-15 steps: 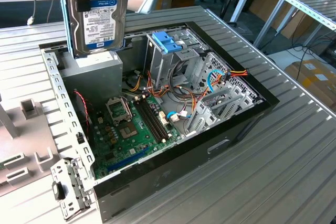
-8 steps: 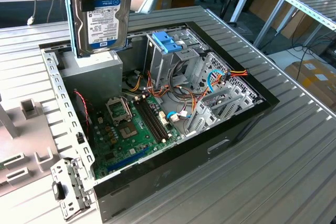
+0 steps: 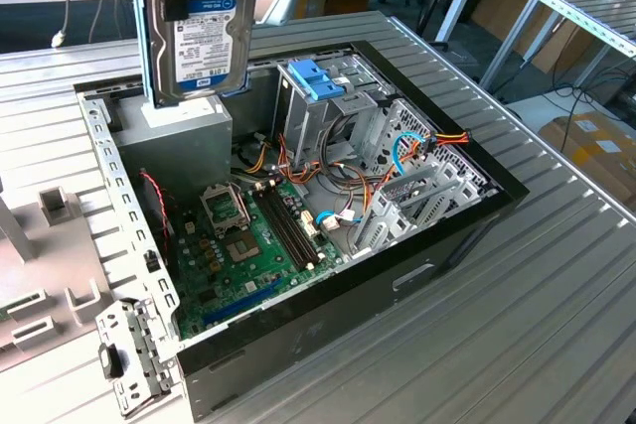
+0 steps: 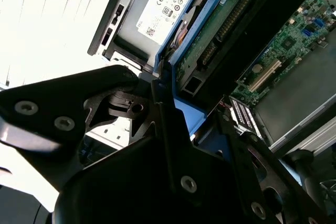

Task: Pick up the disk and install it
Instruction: 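Pick up the disk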

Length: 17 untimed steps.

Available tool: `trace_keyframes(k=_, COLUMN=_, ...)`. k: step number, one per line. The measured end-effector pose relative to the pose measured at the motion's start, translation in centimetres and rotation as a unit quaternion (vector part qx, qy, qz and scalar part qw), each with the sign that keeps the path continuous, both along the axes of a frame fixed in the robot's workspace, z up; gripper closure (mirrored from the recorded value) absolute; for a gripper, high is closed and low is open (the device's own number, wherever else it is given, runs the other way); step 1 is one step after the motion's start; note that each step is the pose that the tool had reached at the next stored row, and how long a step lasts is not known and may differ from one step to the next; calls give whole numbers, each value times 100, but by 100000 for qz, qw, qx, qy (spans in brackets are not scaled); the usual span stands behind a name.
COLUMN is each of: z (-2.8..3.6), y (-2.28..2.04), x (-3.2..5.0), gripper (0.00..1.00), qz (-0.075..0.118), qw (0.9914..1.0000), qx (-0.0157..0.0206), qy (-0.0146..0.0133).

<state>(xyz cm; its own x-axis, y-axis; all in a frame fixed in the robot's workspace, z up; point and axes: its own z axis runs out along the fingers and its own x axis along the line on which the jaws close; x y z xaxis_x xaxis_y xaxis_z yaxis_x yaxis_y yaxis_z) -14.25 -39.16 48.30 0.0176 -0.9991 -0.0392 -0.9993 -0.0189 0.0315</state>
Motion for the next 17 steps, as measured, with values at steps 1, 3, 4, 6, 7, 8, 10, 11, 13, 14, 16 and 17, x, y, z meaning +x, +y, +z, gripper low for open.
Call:
trace_keyframes(k=1, z=0, y=0, x=7, gripper=63, qz=2, qw=100000, qx=-2, qy=-3)
trace_keyframes(k=3, z=-1, y=0, x=26, gripper=63, qz=4, qw=100000, qx=2, qy=-3)
trace_keyframes(k=4, z=-1, y=0, x=33, gripper=63, qz=5, qw=100000, qx=1, qy=0)
trace_keyframes(k=6, z=-1, y=0, x=49, gripper=63, qz=1, qw=100000, qx=1, qy=1)
trace_keyframes(k=7, z=-2, y=0, x=56, gripper=63, qz=-1, qw=100000, qx=2, qy=-1)
trace_keyframes(k=8, z=-2, y=0, x=63, gripper=63, qz=1, qw=100000, qx=1, qy=0)
trace_keyframes(k=10, z=-2, y=0, x=76, gripper=63, qz=0, qw=100000, qx=0, qy=3)
trace_keyframes(k=11, z=-2, y=0, x=83, gripper=63, qz=5, qw=100000, qx=0, qy=2)
trace_keyframes(k=13, z=-2, y=0, x=96, gripper=63, qz=3, qw=100000, qx=1, qy=1)
trace_keyframes(k=14, z=-2, y=0, x=102, gripper=63, qz=2, qw=100000, qx=-1, qy=2)
trace_keyframes(k=16, z=-3, y=0, x=117, gripper=63, qz=1, qw=100000, qx=-1, qy=4)
trace_keyframes(k=17, z=-3, y=0, x=126, gripper=63, qz=0, qw=100000, qx=3, qy=1)
